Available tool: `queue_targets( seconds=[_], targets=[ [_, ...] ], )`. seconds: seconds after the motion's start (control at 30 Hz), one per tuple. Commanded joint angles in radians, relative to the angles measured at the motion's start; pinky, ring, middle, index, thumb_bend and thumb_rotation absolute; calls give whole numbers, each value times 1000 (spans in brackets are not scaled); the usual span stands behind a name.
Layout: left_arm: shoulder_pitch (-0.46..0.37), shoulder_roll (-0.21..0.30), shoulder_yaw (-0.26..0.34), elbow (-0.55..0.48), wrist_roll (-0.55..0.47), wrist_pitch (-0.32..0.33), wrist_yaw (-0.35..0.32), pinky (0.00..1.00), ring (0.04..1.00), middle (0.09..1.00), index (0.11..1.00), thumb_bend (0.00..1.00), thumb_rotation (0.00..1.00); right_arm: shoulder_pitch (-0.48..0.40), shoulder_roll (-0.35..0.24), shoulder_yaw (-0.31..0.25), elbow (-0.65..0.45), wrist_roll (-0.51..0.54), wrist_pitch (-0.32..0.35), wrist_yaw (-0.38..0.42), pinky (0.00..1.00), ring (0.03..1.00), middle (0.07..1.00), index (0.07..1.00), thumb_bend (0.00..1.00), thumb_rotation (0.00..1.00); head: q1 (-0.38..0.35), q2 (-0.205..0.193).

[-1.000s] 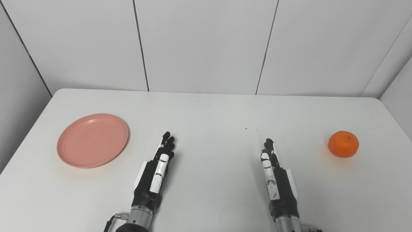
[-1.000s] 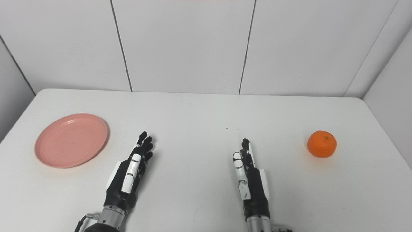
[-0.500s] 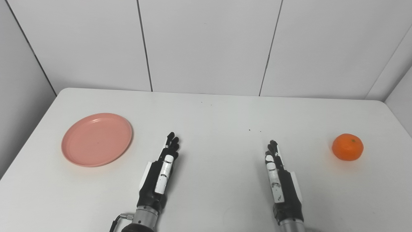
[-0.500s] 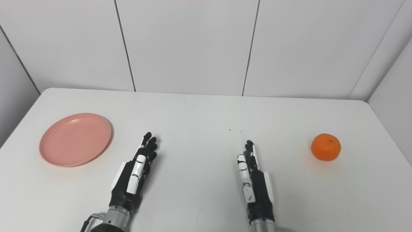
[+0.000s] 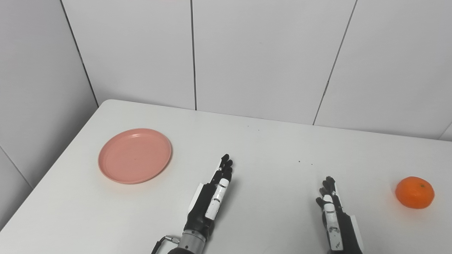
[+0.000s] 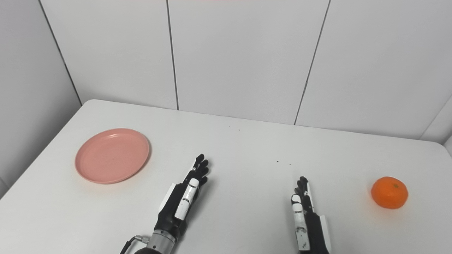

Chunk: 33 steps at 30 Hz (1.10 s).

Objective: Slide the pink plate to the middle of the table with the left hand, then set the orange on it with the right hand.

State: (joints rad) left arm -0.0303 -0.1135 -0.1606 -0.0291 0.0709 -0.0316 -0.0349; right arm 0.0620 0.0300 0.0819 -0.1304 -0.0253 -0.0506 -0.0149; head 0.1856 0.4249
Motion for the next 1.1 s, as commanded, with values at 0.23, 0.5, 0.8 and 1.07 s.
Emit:
queue_targets(
  seconds=[0.23,0.5,0.8,1.07],
  targets=[
    [1,-32,-20,21,14,-10,19,973,994,1000,999,377,1000,-11,-11,-14,2,19,-67,15,1000,1000,1000,1000,154,1000,18,-7],
    [-1,-32,-23,23,16,-11,23,981,992,1000,999,386,1000,-10,-13,-12,-7,17,-66,15,1000,1000,1000,1000,167,1000,21,0],
    [-3,-37,-20,19,16,-8,25,977,989,998,998,383,1000,-11,-18,-12,-9,24,-66,20,1000,1000,1000,1000,150,1000,22,7],
    [-7,-31,-15,7,17,-12,26,985,990,999,996,391,1000,-12,-18,-10,-13,36,-63,24,1000,1000,1000,1000,152,1000,25,17]
  ],
)
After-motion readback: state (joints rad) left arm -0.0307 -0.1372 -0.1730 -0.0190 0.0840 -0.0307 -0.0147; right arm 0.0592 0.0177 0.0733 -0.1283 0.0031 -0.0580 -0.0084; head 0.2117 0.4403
